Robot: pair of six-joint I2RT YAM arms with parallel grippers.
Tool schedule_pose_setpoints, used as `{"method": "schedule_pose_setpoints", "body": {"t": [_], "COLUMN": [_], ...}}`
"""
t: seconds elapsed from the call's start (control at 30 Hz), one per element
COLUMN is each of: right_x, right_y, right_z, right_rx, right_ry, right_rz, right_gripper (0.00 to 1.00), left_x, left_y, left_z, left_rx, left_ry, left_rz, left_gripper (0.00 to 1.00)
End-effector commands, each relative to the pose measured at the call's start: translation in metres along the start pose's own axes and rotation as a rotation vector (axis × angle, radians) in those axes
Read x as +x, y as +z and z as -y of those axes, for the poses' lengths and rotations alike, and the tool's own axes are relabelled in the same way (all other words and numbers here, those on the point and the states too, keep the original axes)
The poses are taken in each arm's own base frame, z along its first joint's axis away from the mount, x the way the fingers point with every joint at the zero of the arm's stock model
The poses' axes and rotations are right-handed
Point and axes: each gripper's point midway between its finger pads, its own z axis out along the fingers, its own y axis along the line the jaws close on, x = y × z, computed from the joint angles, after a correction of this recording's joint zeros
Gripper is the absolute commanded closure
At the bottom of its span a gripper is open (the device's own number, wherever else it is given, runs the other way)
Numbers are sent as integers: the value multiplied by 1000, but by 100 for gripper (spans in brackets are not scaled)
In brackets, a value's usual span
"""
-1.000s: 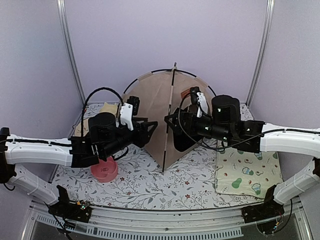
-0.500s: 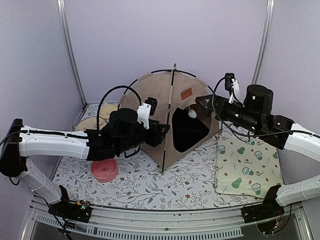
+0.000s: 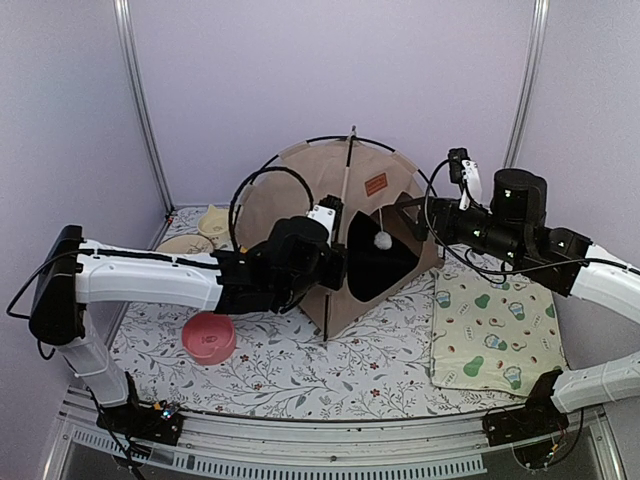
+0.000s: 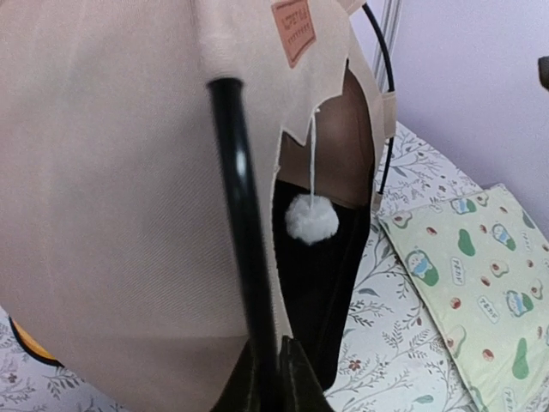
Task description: Set up the pet tent
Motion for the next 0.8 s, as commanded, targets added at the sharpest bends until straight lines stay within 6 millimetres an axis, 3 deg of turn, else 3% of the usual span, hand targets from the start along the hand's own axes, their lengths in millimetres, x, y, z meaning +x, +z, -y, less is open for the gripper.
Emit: {"method": "schedule_pose_setpoints", "body": {"t": [0.0, 0.27, 0.43, 0.53, 0.77], "right_x": [-26, -61, -76, -79, -76], "right_y": [-8, -25, -42, -48, -54], "right_z": [-5, -13, -17, -15, -11], "right_rx": [-2, 2, -8, 1, 20], "right_ry": [-51, -80, -62, -49, -24], "right_rz": [42, 97, 128, 135, 124], "right_gripper": [1, 1, 1, 1, 1], "left_x": [-40, -114, -147, -156, -141], "left_y": [-13, -46, -46, -38, 11], "left_z": [-3, 13, 24, 33, 44], "left_rx": [-63, 69, 210, 254, 249], "left_ry": [65, 199, 170, 148, 157], "left_rz": [117, 372, 453, 464, 361], "left_gripper": [100, 100, 100, 100, 100]}}
